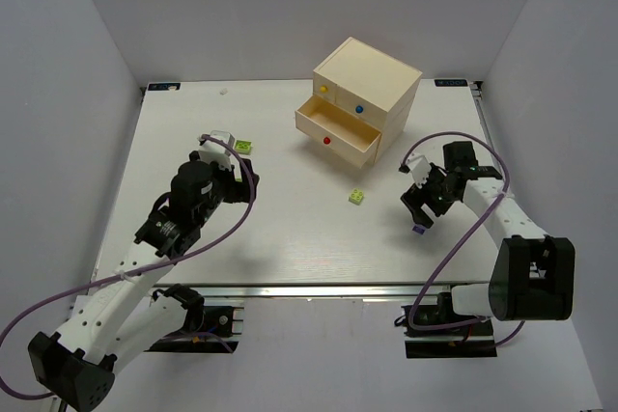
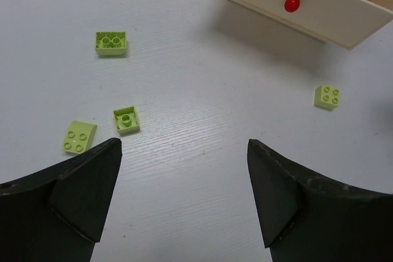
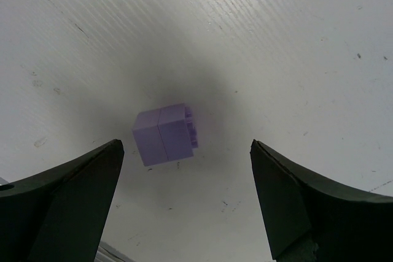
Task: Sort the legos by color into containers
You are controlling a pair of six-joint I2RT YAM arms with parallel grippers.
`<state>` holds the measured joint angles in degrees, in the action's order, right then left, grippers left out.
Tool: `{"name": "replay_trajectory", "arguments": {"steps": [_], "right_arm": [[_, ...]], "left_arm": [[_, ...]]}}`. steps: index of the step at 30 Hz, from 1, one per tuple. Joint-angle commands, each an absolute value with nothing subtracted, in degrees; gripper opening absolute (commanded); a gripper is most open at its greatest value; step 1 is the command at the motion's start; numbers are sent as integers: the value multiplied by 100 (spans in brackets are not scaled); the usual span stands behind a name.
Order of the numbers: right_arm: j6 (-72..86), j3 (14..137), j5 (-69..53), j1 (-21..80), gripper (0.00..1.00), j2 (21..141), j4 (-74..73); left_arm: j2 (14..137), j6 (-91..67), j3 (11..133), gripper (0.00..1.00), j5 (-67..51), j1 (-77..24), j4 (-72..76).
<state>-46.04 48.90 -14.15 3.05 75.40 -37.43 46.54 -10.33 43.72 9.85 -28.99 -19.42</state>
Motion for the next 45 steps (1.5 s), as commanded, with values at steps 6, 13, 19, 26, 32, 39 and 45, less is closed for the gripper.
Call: {"name": "replay_trajectory", "arguments": {"steps": [6, 13, 19, 26, 32, 39, 45], "right_arm": [[-5009, 4843, -1889, 351, 89, 7541, -3937], [-5668, 4615, -1951, 343, 89, 7752, -4043], [-5800, 4412, -1933, 352, 89, 7761, -3823], [-6003, 4245, -1759, 343, 89, 7646, -3648], [-6108, 4008, -1617, 334, 84, 7796, -3358], [-6319, 3744, -1477, 334, 68, 7717, -3050], [-6407, 3744, -1661, 334, 37, 7849, -2944]], "left_arm": [[4632, -976, 4456, 93, 800, -2918, -1960], [4711, -967, 4439, 94, 730, -2918, -1943], [4781, -967, 4430, 94, 624, -2918, -1934], [4834, -967, 4421, 95, 527, -2918, -1907], [4843, -1028, 4386, 95, 89, -2918, -1802], [5035, -1440, 4307, 96, -1229, -2856, -1424], [5527, -2100, 4210, 94, -2390, -2856, -889]]}}
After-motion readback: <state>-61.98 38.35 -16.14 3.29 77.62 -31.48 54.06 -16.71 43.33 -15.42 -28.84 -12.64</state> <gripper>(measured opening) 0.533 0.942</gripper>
